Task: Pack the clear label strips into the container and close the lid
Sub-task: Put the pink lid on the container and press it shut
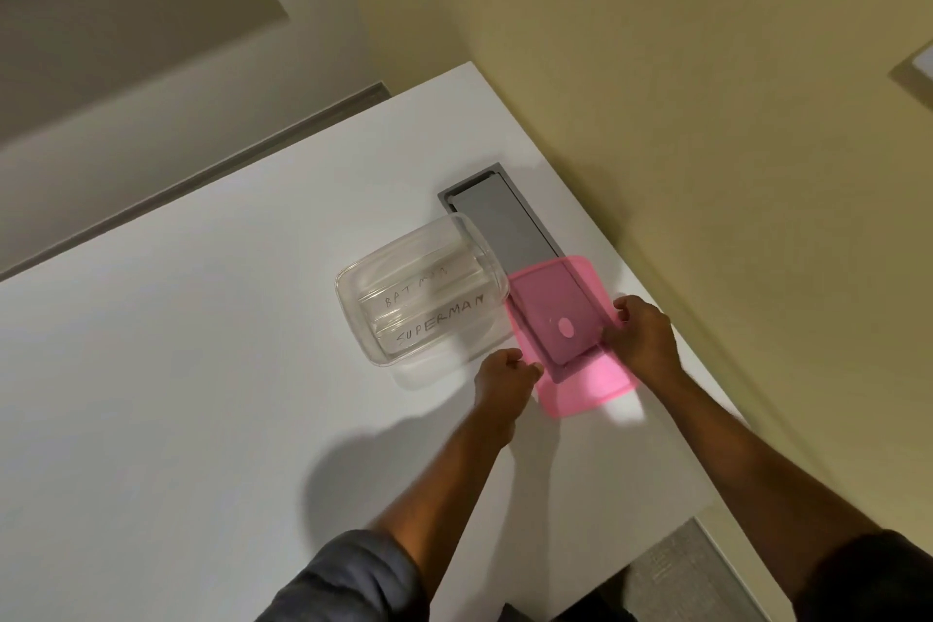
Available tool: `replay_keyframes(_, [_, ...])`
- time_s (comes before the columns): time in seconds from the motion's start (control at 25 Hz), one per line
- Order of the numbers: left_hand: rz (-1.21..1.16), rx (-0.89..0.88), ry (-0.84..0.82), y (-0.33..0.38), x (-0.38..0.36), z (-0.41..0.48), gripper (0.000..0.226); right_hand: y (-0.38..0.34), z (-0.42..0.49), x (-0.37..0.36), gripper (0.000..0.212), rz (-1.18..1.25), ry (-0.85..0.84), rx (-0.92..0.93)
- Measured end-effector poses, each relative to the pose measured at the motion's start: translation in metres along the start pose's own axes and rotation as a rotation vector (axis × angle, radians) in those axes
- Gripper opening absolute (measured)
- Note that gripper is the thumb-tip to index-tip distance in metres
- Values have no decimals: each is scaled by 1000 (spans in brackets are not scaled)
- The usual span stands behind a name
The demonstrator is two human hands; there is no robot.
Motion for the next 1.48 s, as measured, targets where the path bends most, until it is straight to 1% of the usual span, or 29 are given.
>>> replay_keyframes(0.04, [-25,15,-12,1,0,-1,20,2,0,-1,34,-1,-6,1])
replay_keyframes(0.12, [-61,34,-29,2,-1,-3,17,5,1,0,38,10,-7,-18])
replay_keyframes(0.2, [-64,32,-47,3,-1,-5,19,8,2,4,41,39,26,-27])
replay_keyframes(0.32, [-59,21,-70,4,-2,-9,23,8,2,15,40,49,84,-22])
replay_keyframes(0.36, [-56,12,-68,5,-2,-12,20,6,2,21,39,66,102,-18])
replay_keyframes(0.4, [-58,11,-69,5,-1,-14,12,4,1,28,37,100,113,-18])
replay_keyframes(0.44, [-56,7,-85,6,1,-16,11,0,-1,35,35,153,113,-30])
replay_keyframes(0.52, [-14,-18,-129,4,4,-19,52,-10,-5,51,31,302,87,-87])
replay_keyframes(0.56, [15,-61,-141,5,4,-22,64,-16,-8,58,31,367,83,-111])
replay_keyframes(0.64, [103,-201,-141,6,4,-33,79,-29,-13,70,29,444,97,-117])
replay_keyframes(0.72, [241,-380,-140,9,2,-48,96,-44,-19,79,28,487,115,-88])
replay_keyframes(0.76, [309,-479,-134,13,0,-56,100,-53,-21,82,28,501,122,-73])
replay_keyframes(0.84, [422,-671,-67,20,-4,-65,97,-70,-26,86,31,518,131,-56])
replay_keyframes(0.92, [483,-824,73,27,-4,-73,83,-88,-28,89,35,519,143,-52])
replay_keyframes(1.0, [430,-922,216,32,-1,-78,61,-103,-28,91,41,543,160,-54])
replay_keyframes(1.04, [385,-939,257,35,1,-81,54,-110,-28,92,43,566,165,-57])
replay_keyframes(1.12, [320,-955,297,39,5,-85,46,-122,-27,95,44,609,163,-53])
replay_keyframes(1.24, [216,-956,321,49,16,-85,31,-132,-25,95,38,643,100,-8])
replay_keyframes(1.32, [134,-909,319,54,27,-81,21,-134,-22,93,44,631,59,33])
replay_keyframes(1.4, [55,-829,297,59,40,-77,24,-130,-18,89,51,627,30,56])
replay_keyframes(1.48, [-41,-746,244,64,55,-74,35,-125,-13,82,56,605,23,54])
Point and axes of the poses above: each hand's wrist, its own z-axis towards the middle knuckle, its own x-axis out of the back of the hand, y = z × x, the point moved 1 cm from there along z, towards the middle knuckle, and after that the axes turned 9 degrees about y, right-handed, at the moved point
